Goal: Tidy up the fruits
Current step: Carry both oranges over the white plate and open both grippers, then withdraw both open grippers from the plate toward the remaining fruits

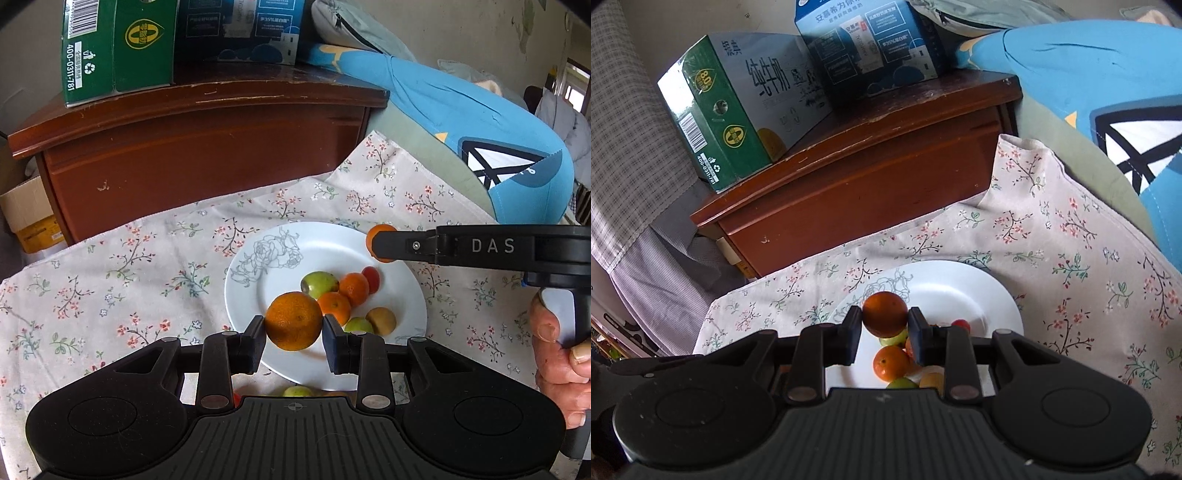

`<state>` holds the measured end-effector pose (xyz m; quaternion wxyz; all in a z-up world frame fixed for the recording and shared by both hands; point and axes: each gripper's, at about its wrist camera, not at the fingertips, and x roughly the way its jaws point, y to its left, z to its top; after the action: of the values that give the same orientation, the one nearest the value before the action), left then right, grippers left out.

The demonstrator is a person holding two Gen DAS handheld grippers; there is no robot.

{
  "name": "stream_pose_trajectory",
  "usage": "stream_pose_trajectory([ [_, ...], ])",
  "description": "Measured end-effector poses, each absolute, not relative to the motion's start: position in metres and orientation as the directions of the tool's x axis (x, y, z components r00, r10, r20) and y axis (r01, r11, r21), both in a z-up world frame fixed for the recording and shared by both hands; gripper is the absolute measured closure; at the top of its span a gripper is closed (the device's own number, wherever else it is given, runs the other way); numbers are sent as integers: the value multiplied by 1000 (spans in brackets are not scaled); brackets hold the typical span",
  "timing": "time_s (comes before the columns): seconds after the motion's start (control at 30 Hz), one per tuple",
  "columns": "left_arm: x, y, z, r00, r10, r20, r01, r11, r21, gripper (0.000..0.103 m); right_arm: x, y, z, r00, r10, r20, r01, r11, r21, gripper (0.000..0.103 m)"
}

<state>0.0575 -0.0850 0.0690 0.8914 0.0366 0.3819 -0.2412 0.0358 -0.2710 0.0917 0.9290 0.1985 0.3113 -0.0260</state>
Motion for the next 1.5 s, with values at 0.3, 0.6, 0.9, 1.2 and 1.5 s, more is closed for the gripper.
stream_pose_trajectory([
  [0.3,70,-96,55,564,-405,-719,459,878,-134,72,57,-293,71,786,58,-616,234,894,382,75],
  [0.6,76,-101,46,561,-406,-721,446,883,-150,72,72,-301,55,768,58,-638,266,877,399,74],
  [0.9,73,-95,55,593,-375,-713,407,903,-137,43,70,-300,60,775,56,-629,270,871,410,72],
  [1.2,66,-60,89,667,-311,-677,317,941,-120,16,55,-284,74,783,74,-618,236,884,404,69],
  [1.5,49,-27,106,697,-266,-666,263,959,-107,13,28,-259,82,781,90,-618,200,901,384,67],
])
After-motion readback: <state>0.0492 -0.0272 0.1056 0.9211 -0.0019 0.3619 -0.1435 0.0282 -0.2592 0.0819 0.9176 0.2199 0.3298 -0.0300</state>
